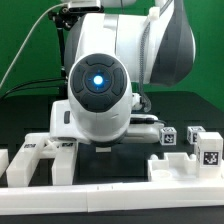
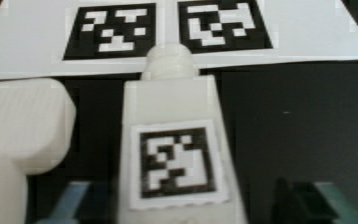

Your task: Assemble chair

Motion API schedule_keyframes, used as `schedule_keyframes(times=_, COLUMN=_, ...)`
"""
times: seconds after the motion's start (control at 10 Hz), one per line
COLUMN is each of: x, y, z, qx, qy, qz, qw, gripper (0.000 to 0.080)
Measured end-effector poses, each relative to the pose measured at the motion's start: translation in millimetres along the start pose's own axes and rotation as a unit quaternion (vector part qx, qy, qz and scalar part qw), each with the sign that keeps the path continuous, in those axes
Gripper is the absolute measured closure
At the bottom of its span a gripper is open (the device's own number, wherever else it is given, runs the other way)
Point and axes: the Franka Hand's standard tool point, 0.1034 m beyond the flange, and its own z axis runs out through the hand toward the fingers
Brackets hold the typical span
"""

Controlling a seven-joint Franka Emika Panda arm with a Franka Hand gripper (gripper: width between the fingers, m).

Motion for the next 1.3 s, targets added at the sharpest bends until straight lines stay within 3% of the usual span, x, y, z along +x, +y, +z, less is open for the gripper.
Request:
schedule_keyframes(times=0.1, x=-0.1, y=0.1, z=0.0, qx=0.0, qy=0.0, qz=0.0, qw=1.0, gripper=0.0514)
schedule_keyframes(times=0.7, x=0.6, y=-1.7, z=-2.9, qx=0.004, qy=0.004, qz=0.004, qw=1.0, gripper=0.0512)
schedule_keyframes(times=0.8, x=-0.3, y=-15.4, z=-30.5, qx=0.025, qy=0.035, qz=0.016, qw=0.999, gripper=0.0512)
schedule_keyframes(times=0.9, x=-14.3, y=-24.5, z=-59.6, qx=0.031, qy=0.048, qz=0.037, qw=0.998, gripper=0.0512)
schedule_keyframes(times=1.0, x=-17.6, y=-29.0, z=-79.5, qx=0.033, qy=0.062, qz=0.053, qw=0.996, gripper=0.0512)
schedule_keyframes(times=1.1, x=-18.1, y=-28.2, z=-92.9, qx=0.025, qy=0.079, qz=0.047, qw=0.995, gripper=0.0512)
schedule_keyframes(times=1.2, x=-19.1, y=-24.0, z=-95.6, qx=0.008, qy=0.084, qz=0.035, qw=0.996, gripper=0.0512)
schedule_keyframes(times=1.3, x=-13.5, y=-25.1, z=-97.4, qx=0.01, qy=0.102, qz=0.036, qw=0.994, gripper=0.0512)
